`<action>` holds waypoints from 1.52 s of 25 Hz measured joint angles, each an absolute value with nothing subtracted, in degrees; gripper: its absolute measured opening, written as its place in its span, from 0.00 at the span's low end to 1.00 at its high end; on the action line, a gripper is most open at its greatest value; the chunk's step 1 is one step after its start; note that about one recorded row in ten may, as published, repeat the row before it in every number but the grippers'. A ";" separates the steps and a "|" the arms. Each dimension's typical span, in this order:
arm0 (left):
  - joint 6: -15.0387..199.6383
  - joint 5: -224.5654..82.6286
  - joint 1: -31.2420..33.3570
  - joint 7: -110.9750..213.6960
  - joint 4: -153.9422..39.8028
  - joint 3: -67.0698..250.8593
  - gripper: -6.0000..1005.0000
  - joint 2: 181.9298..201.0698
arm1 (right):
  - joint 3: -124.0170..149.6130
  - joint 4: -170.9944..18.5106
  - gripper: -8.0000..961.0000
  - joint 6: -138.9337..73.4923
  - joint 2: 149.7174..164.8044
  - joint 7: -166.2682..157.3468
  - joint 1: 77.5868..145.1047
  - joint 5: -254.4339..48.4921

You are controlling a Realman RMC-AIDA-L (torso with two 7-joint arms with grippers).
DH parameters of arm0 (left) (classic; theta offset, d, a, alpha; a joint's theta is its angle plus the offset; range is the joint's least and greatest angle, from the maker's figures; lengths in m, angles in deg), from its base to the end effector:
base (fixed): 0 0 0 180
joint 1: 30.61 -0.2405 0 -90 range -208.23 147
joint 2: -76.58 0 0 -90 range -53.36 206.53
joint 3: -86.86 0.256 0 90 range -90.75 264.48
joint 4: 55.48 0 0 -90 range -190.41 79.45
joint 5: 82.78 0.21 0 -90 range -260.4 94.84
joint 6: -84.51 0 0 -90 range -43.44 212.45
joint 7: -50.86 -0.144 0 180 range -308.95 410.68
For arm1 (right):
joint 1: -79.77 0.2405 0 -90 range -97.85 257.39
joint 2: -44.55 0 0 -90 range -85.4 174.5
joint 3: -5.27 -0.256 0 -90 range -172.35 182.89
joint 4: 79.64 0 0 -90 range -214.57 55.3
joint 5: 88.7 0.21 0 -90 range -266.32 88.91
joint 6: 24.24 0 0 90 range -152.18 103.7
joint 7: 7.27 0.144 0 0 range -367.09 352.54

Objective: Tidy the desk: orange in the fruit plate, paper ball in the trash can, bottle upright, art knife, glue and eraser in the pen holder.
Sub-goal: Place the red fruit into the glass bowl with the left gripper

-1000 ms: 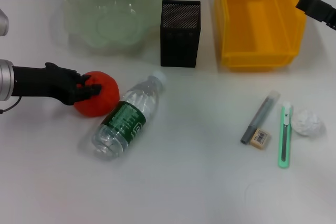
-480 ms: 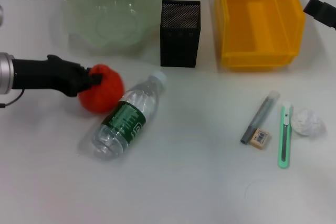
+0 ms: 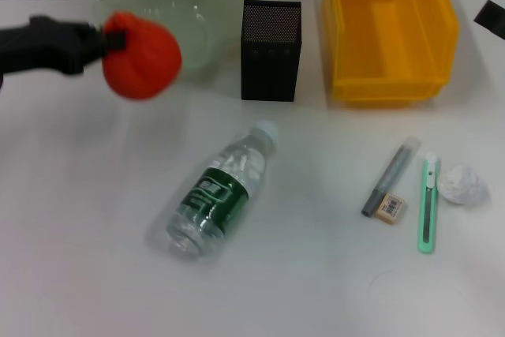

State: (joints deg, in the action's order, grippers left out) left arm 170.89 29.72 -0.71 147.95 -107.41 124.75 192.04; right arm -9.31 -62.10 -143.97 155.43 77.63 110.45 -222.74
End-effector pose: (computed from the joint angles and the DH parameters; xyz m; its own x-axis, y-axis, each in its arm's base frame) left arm -0.2557 0.3661 0.0789 0.7472 0.3800 0.5453 0.5902 -0.7567 -0.2813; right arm 0.2780 0.2781 0.0768 0.2225 -0.4099 -0.8846 -0.5542 -0.7996 0.2312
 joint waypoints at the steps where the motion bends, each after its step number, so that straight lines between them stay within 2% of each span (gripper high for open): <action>1: 170.89 29.72 -0.71 147.95 -107.41 124.75 0.10 192.04 | -9.31 -62.10 0.70 -143.97 155.43 77.63 110.45 -222.74; 7: 159.61 23.22 1.19 142.20 -105.60 125.77 0.08 195.04 | -9.42 -62.01 0.70 -144.50 156.24 76.89 108.45 -222.73; 20: 128.06 2.26 9.80 114.22 -86.23 140.89 0.08 195.70 | -9.70 -62.04 0.70 -145.97 157.36 75.96 105.23 -222.73; 34: 120.14 -0.18 9.08 113.04 -86.54 147.65 0.14 195.54 | -9.23 -61.97 0.70 -146.06 157.58 75.84 104.99 -222.73; 38: 119.94 -0.23 8.90 113.06 -86.63 147.76 0.30 195.48 | -9.23 -61.98 0.70 -146.06 157.58 75.70 105.02 -222.73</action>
